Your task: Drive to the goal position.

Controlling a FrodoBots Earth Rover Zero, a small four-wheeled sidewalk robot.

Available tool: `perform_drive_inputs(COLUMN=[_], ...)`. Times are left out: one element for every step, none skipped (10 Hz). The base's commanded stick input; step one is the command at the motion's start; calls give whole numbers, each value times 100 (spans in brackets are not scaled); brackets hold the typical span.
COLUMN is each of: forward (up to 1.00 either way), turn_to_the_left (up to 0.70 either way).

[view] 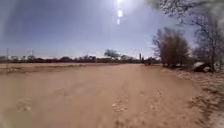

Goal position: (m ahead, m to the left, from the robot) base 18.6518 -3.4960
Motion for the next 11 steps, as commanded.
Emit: perform_drive_inputs(forward=[100, 100, 100, 100, 100, 100, 100, 100, 100, 100, 100], turn_to_the_left=[0, 0, 0, 0, 0, 0, 0, 0, 0, 0, 0])
